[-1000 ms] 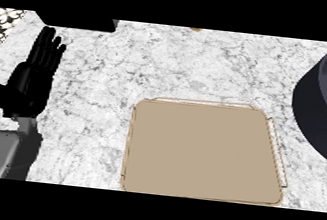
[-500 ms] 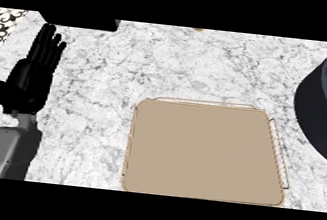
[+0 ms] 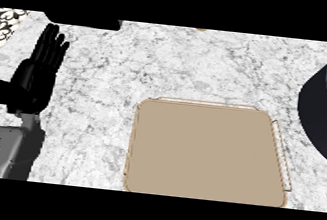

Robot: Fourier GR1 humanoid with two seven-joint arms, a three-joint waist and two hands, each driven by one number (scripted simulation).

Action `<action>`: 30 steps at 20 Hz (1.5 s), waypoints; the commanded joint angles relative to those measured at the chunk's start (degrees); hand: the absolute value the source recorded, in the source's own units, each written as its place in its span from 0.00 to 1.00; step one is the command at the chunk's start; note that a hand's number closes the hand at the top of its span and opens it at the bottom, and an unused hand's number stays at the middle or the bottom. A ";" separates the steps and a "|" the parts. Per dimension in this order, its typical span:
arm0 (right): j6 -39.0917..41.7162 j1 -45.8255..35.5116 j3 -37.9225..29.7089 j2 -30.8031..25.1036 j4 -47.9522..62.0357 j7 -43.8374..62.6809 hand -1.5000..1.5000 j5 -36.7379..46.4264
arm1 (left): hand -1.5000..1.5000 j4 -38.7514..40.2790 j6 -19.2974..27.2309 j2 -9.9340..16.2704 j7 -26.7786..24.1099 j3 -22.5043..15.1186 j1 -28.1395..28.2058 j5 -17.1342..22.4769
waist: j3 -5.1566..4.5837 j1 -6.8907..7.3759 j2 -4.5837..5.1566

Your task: Pick the croissant from the tray and place it in the pot

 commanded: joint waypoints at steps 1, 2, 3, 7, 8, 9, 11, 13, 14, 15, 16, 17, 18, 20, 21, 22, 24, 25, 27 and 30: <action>1.34 -1.40 1.14 1.27 6.17 -7.54 0.00 0.95 | 0.50 -3.02 -0.21 0.67 2.80 0.42 -0.02 0.98 | 0.06 0.19 -0.05; 3.72 -5.18 1.99 1.70 5.57 -5.35 0.00 1.20 | 0.50 -0.55 -1.89 1.93 2.10 1.63 -0.39 1.89 | -0.04 -0.20 -0.14; 4.35 -6.71 -0.11 -0.53 7.34 -7.22 0.00 -0.26 | 0.50 -0.14 -1.93 2.20 0.75 2.62 -0.65 2.27 | 0.01 0.15 0.07; 7.38 -6.64 -4.90 -0.69 8.24 -13.74 0.00 -5.80 | 0.50 -1.20 1.23 0.04 3.29 -0.06 -1.54 -0.51 | 0.02 -0.75 -0.15; 7.35 -7.87 -4.91 1.40 9.01 -11.90 0.00 -6.08 | 0.50 0.49 -0.95 0.21 -1.02 0.61 1.09 0.26 | -0.05 -0.62 -0.13; 7.79 -7.13 -6.62 1.81 9.86 -13.10 0.00 -7.86 | 0.50 -2.55 1.45 -0.31 5.26 -0.18 -1.87 0.20 | 0.02 -0.66 -0.23; 12.69 -8.72 -8.83 -0.98 11.48 -10.52 0.00 -10.28 | 0.50 -0.45 1.21 -1.05 0.32 -0.90 0.11 -1.55 | -0.04 -0.88 -0.18; 16.66 -9.33 -10.66 -2.04 12.41 -7.68 0.00 -12.65 | 0.50 -1.99 1.11 0.57 4.19 0.63 -0.78 -0.18 | -0.09 -1.15 -0.49; 16.26 -8.46 -12.18 -3.48 14.23 -8.24 0.00 -13.59 | 0.50 -2.19 1.84 -0.39 2.92 -0.49 -0.78 -1.42 | 0.01 -0.77 -0.17; 17.37 -10.34 -13.67 -3.73 14.46 -5.30 0.00 -15.30 | 0.50 -1.58 -1.02 2.06 3.12 1.57 0.21 0.82 | -0.06 -0.73 -0.28; 19.77 -11.33 -13.53 -5.08 14.74 -5.04 0.00 -15.36 | 0.50 0.79 2.36 -0.18 3.38 0.23 -4.16 -1.49 | -0.02 -1.13 -0.06; 21.06 -9.45 -15.31 -5.75 15.46 -5.83 0.00 -17.24 | 0.50 -3.17 -1.12 1.56 4.38 1.23 0.07 1.54 | -0.04 -0.85 -0.36; 21.53 -10.26 -15.07 -6.32 15.77 -5.30 0.00 -17.02 | 0.50 -1.59 2.61 -1.16 3.86 -1.25 -1.51 -2.13 | 0.01 -0.77 -0.09; 21.72 -8.84 -17.37 -8.20 16.49 -6.72 0.00 -19.02 | 0.50 -0.54 0.69 -0.23 1.51 0.03 -1.38 -0.81 | 0.08 -0.64 0.17; 21.01 -8.00 -17.76 -7.50 16.55 -7.15 0.00 -19.57 | 0.50 -1.88 -0.63 0.99 2.54 0.91 -0.71 0.48 | 0.05 -0.53 0.03; 22.47 -7.24 -18.29 -9.42 16.78 -7.63 0.00 -19.97 | 0.50 -2.82 0.59 0.01 3.42 0.36 -0.74 0.11 | 0.11 -0.35 0.12; 24.60 -4.67 -20.20 -10.12 17.51 -10.45 0.00 -21.83 | 0.50 -2.42 0.55 -0.54 0.77 -0.37 1.26 -1.06 | 0.20 -0.50 0.27; 25.29 -6.07 -20.75 -11.69 17.27 -8.34 0.00 -22.50 | 0.50 0.79 0.08 -0.28 1.76 0.72 -1.92 0.25 | 0.14 -0.93 0.32; 26.16 -5.34 -21.48 -12.20 17.89 -8.07 0.00 -23.12 | 0.50 -2.66 -0.65 0.60 3.71 0.57 -0.94 0.90 | 0.33 0.29 0.47; 27.96 -2.16 -22.31 -14.42 17.75 -8.91 0.00 -23.99 | 0.50 -3.73 -0.35 -0.41 2.24 -0.42 1.35 0.11 | 0.34 0.05 0.31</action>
